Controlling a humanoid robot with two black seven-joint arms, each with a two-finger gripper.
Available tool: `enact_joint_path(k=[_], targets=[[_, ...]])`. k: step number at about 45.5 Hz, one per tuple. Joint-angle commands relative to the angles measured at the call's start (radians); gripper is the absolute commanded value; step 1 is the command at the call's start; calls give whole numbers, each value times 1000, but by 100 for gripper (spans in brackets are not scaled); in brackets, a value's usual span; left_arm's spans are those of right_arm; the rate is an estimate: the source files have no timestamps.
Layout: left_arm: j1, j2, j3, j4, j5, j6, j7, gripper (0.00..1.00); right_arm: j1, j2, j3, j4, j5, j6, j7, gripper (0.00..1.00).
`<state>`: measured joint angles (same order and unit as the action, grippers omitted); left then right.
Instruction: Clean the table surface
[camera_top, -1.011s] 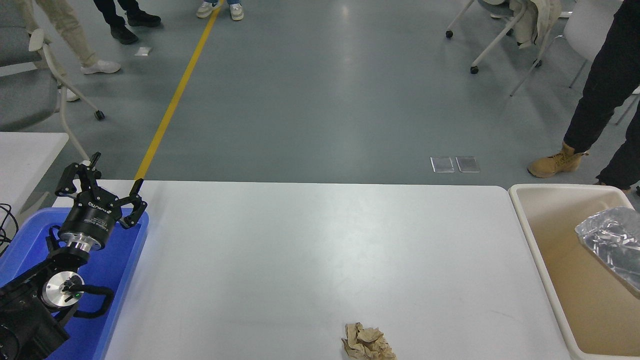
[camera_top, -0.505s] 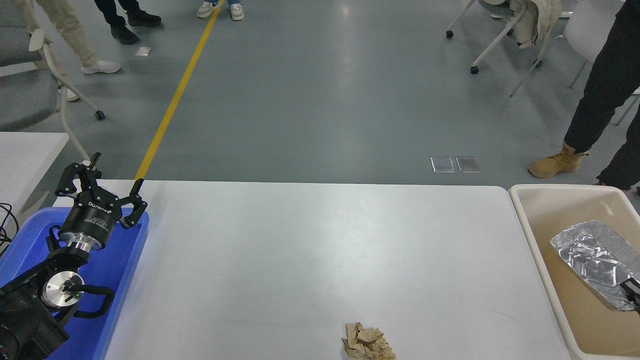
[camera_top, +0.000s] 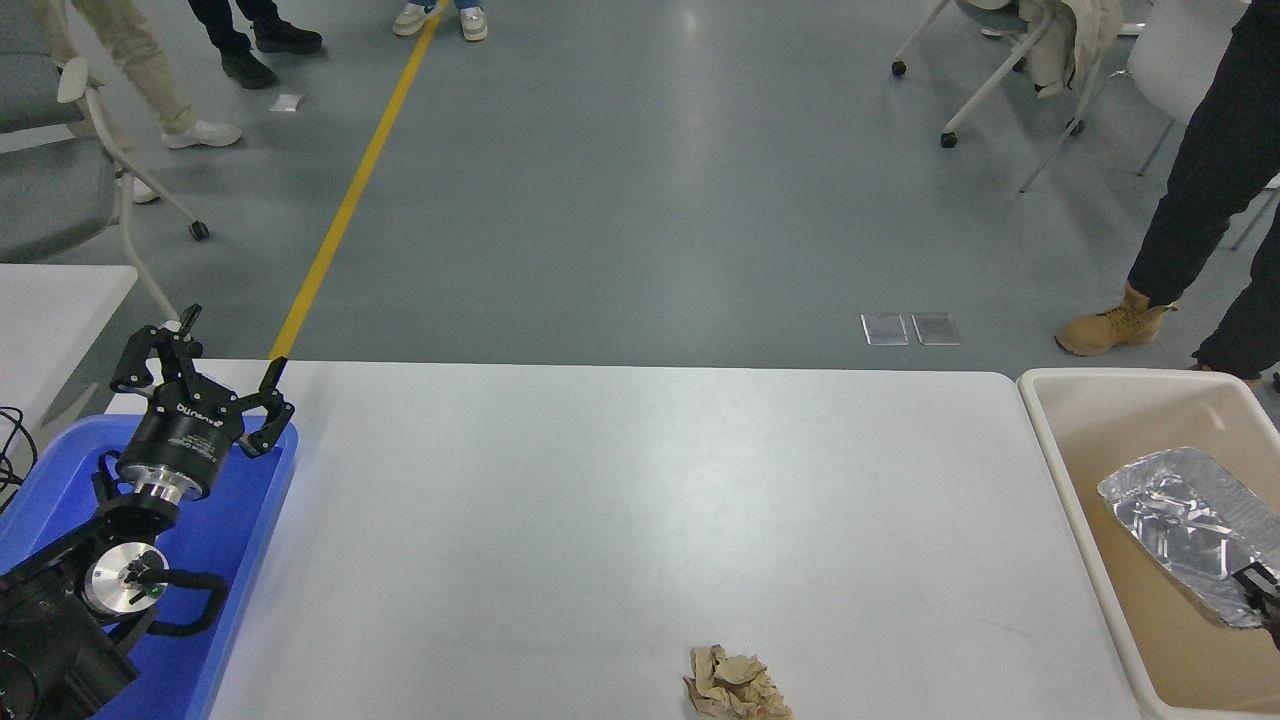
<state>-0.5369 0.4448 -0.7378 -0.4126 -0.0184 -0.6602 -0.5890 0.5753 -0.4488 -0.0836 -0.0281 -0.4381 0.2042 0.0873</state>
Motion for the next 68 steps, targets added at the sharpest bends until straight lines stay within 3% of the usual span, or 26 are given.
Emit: enact_joint_path(k=[1,5,12,23,32,54,68], targets=[[0,0,0,0,0,1,0,100,-2,-1,1,-1,2,-2,0,6],[0,0,0,0,0,-1,0,100,-2,-1,1,1,2,-3,0,16],[0,0,0,0,0,-1,0,100,-2,-1,1,1,2,-38,0,50],[0,0,0,0,0,1,0,100,0,-4,1,1,1,-57,2,68],[0,0,0,1,0,1,0,100,12,-7,4,4,2,-65,3,97],[0,0,0,0,0,1,0,100,172,-11,255,8,2,-57,9,98],[0,0,0,0,0,1,0,100,356,-85,412,8,2,-58,14,98]])
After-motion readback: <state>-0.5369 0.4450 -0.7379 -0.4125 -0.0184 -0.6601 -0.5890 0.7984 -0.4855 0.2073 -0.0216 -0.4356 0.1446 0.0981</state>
